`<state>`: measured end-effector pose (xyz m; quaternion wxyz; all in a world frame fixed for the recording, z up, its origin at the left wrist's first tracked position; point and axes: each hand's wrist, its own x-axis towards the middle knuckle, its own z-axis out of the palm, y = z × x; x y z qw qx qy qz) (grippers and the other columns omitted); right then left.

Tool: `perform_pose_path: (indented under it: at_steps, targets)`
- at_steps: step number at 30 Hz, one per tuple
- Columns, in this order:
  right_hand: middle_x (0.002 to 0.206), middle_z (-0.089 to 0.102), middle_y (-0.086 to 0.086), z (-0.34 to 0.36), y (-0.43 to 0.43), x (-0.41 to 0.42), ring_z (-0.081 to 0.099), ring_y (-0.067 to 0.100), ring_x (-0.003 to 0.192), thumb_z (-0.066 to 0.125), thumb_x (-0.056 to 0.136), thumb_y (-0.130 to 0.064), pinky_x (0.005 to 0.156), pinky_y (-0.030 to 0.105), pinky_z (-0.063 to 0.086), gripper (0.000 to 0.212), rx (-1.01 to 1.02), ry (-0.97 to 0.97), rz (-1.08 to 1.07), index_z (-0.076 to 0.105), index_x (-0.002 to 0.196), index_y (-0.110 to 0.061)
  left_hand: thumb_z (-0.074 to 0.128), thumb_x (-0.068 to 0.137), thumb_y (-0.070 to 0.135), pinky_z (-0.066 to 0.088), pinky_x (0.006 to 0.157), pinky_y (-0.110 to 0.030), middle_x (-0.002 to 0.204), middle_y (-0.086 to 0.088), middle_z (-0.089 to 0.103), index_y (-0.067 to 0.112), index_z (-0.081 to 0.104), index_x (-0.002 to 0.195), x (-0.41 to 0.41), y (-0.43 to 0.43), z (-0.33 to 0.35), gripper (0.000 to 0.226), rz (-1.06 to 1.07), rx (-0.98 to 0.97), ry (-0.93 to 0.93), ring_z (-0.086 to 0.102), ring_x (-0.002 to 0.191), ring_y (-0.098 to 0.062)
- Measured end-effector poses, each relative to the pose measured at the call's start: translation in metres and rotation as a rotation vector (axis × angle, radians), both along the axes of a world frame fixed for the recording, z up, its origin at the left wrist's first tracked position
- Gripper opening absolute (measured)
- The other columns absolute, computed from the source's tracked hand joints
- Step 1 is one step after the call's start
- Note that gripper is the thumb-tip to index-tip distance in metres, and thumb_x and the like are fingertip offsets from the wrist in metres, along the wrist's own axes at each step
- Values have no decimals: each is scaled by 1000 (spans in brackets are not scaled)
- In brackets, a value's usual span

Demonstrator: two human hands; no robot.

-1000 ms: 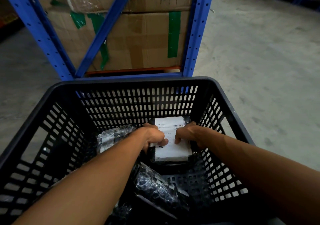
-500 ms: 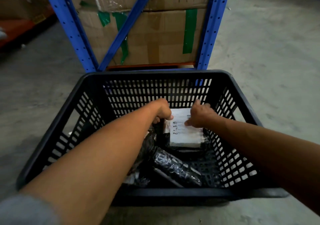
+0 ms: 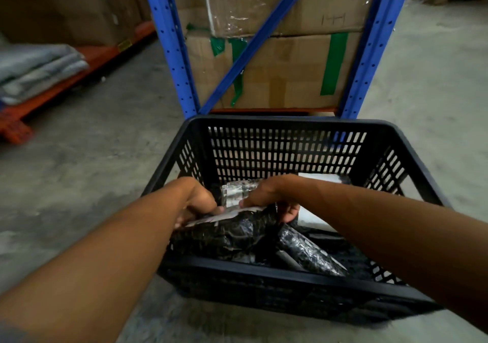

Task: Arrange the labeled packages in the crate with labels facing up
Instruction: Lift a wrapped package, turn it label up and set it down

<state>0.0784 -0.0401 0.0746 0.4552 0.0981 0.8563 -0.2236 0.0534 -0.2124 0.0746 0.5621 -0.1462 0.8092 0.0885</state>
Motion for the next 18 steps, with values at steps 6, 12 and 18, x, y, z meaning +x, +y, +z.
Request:
perform_pose_path:
  at_steps: [6,12,18]
  targets:
    - [84,62,11,9,17,0,60,23,72,51,93,-47,66,35,53,40,-134,-41,-181,60,94,-8,58,90,50,48,83,-45,127,-17,57,8,44,141,-21,4,19,67,72,135,11,60,101,-32]
    - [79,66,9,38,74,-14,66,19,58,80,76,-34,50,28,53,41,-422,508,-660,61,98,-4,88,53,44,51,95,-37,119,-6,65,14,68,109,-38,24,59,67,363,560,200,62,108,-22]
    - [88,75,7,56,121,-5,73,13,61,86,69,-32,51,23,58,47,-649,846,-920,68,103,-5,98,36,31,42,110,-39,126,-10,68,10,70,117,-49,66,63,88,417,974,307,60,121,-25]
